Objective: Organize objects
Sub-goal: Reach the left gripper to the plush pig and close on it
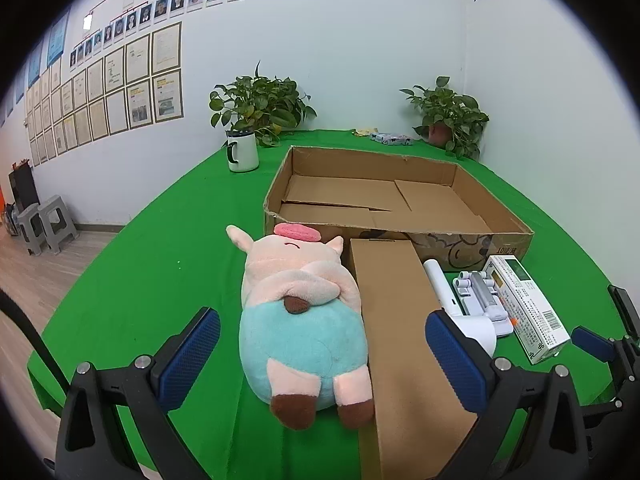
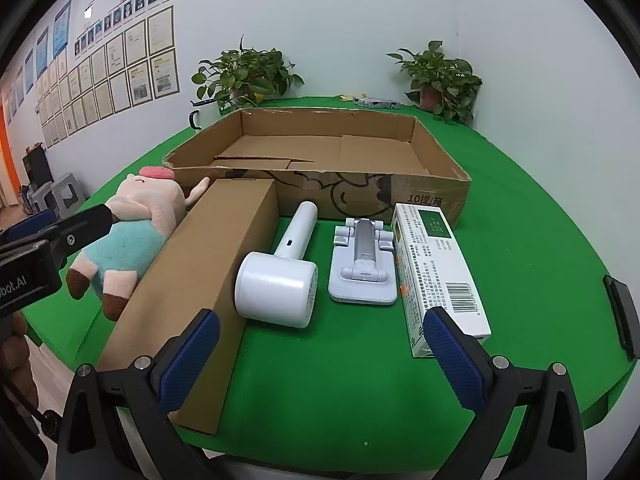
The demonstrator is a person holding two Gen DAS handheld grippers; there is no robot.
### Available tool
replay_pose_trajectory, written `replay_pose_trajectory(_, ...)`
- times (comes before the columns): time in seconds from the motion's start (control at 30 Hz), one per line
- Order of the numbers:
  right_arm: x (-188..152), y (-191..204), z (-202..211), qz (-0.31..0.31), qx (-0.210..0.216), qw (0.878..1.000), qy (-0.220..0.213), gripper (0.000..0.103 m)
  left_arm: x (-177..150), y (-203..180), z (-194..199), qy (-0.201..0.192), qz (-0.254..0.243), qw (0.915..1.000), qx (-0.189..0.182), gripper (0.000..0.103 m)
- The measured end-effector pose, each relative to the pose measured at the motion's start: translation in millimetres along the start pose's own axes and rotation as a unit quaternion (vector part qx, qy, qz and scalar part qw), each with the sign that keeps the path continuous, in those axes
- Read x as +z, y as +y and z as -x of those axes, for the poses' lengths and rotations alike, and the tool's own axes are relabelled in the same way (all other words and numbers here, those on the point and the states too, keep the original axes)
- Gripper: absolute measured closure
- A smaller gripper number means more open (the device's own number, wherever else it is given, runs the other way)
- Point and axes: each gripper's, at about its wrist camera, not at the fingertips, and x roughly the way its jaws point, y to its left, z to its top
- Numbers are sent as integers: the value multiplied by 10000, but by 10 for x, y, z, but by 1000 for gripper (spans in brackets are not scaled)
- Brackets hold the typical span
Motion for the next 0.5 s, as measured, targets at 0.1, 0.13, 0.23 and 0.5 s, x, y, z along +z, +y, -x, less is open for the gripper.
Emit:
replay_pose_trajectory(0.1,12,10,-9,36,3,10000,24,1,15,7,-16,5,-1,10000,-30,1)
replay_pose_trajectory(0.13,19,11,-17,45,-3,10000,30,1,21,10,-27,12,-5,10000,-40,1)
replay_pose_trajectory(0.23,47,6,-46,13,9,10000,55,1,29,33,-80,96,2,9999,-135,1)
replay_pose_trajectory(0.5,105,58,-135,30,171,9998,136,1,24,203,-260,460,245,9980,-344,1)
